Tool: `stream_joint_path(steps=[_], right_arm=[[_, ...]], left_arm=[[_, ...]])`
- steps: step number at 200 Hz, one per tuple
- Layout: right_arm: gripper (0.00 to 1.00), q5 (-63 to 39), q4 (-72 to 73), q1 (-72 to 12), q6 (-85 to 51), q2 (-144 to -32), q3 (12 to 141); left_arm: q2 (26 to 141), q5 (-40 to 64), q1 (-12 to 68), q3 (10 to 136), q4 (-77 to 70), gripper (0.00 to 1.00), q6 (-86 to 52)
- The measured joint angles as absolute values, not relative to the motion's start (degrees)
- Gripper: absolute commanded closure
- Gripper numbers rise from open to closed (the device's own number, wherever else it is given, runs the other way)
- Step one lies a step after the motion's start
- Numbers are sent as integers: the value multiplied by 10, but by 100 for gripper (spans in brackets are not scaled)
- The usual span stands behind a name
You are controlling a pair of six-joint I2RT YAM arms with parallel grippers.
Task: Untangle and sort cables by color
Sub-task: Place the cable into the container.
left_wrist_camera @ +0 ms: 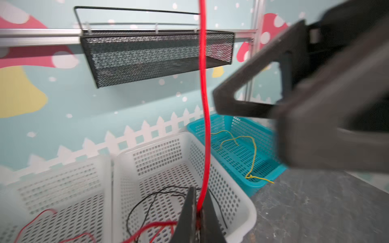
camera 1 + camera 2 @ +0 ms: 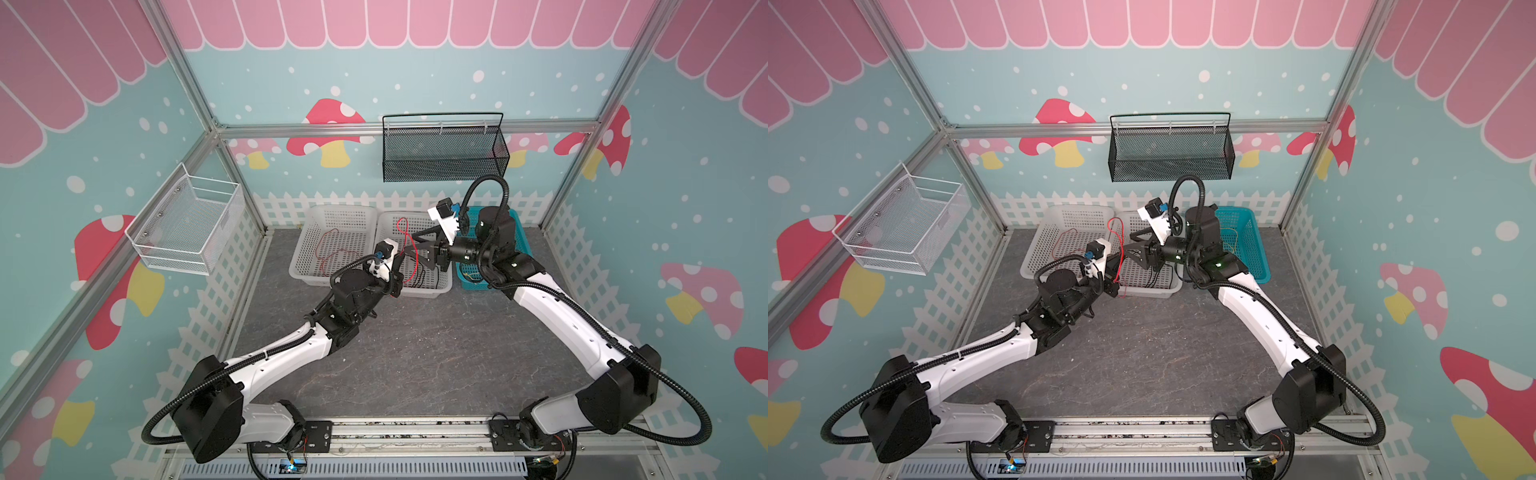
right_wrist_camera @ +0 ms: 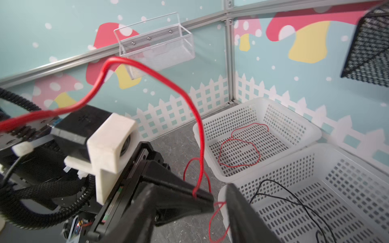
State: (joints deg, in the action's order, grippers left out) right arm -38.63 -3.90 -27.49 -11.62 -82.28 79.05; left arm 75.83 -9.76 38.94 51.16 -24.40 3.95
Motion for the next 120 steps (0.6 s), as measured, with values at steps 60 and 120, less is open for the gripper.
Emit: stream_joint_path(steps=[60, 120], right_arm=[[20, -196, -47, -275, -93, -719, 721], [20, -143, -50, -275, -88, -694, 659]], left_arm=[[796, -188, 276, 638, -117, 100, 9], [949, -220, 186, 764, -5, 100, -23]])
